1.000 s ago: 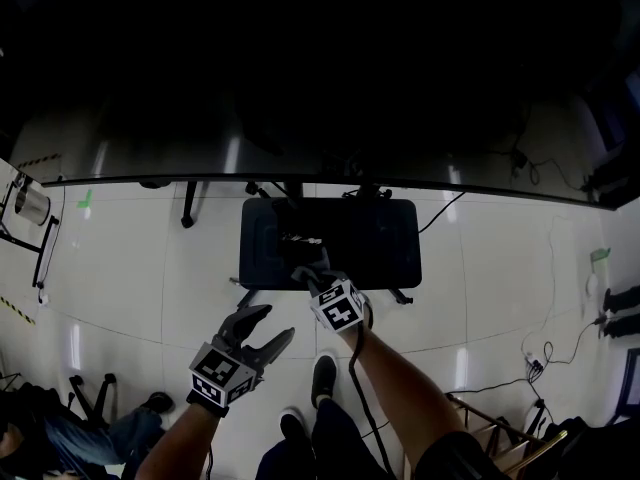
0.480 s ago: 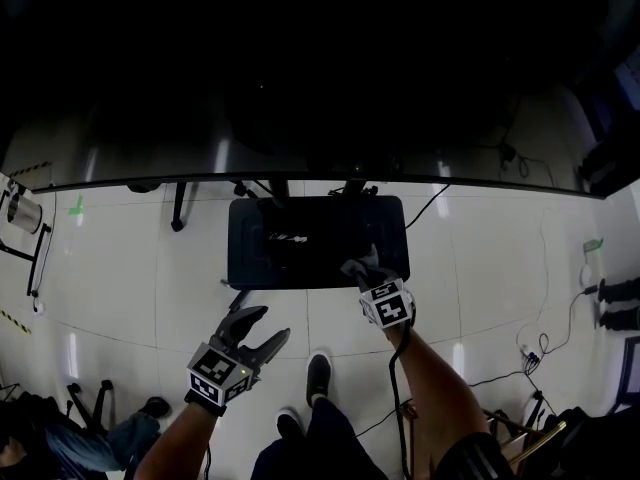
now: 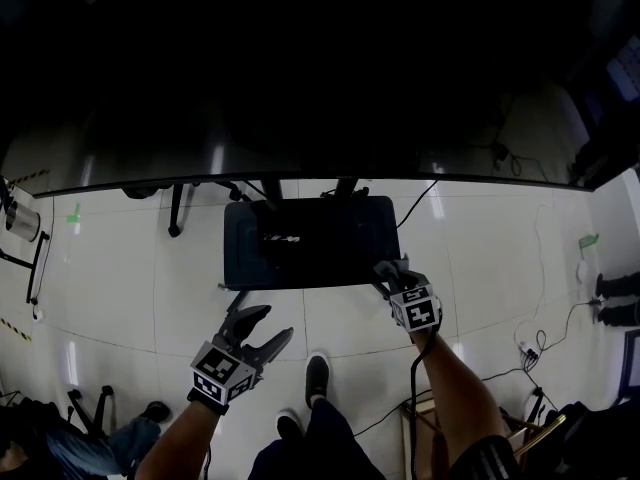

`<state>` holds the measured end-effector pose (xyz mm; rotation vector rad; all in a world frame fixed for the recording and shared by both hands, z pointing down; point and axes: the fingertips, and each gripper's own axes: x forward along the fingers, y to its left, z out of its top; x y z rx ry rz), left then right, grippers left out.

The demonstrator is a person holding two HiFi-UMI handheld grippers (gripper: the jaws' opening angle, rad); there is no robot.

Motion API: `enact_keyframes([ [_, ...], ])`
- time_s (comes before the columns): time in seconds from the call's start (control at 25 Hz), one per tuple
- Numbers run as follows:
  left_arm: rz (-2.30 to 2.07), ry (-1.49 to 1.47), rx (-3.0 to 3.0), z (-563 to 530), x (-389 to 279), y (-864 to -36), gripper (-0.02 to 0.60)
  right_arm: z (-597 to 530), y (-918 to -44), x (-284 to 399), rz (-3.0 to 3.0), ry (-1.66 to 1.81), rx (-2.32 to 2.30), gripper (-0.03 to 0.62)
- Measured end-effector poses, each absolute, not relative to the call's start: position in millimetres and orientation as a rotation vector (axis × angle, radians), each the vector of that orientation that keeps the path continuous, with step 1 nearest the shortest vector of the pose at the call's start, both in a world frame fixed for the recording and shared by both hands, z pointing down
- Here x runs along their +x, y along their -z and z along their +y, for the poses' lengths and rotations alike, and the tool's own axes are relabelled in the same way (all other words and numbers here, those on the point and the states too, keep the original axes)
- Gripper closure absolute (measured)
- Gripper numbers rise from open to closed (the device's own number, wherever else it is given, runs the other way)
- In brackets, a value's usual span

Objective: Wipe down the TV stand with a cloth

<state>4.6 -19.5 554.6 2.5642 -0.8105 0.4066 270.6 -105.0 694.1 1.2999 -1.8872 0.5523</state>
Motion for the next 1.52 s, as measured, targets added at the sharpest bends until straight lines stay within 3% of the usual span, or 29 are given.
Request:
enact_keyframes([
  [0.24, -0.803, -0.376, 2.602, 22, -7, -514, 0.314, -52, -584, 202, -2.168, -0.517, 1.340, 0.549],
  [0.64, -0.784, -0.343, 2.645, 180, -59, -409, 0.316, 140, -373, 124, -2.466, -0.500, 1.418, 0.549],
  [1.08, -0.849, -0.287, 2.653, 280, -67, -329, 0.316, 282, -267, 133, -2.517, -0.383, 1.465, 0.549],
  [1.52, -0.966, -0.169, 2.689, 322, -19, -265, 0.316, 332, -242, 173, -2.625, -0.455, 1.436, 0.551],
])
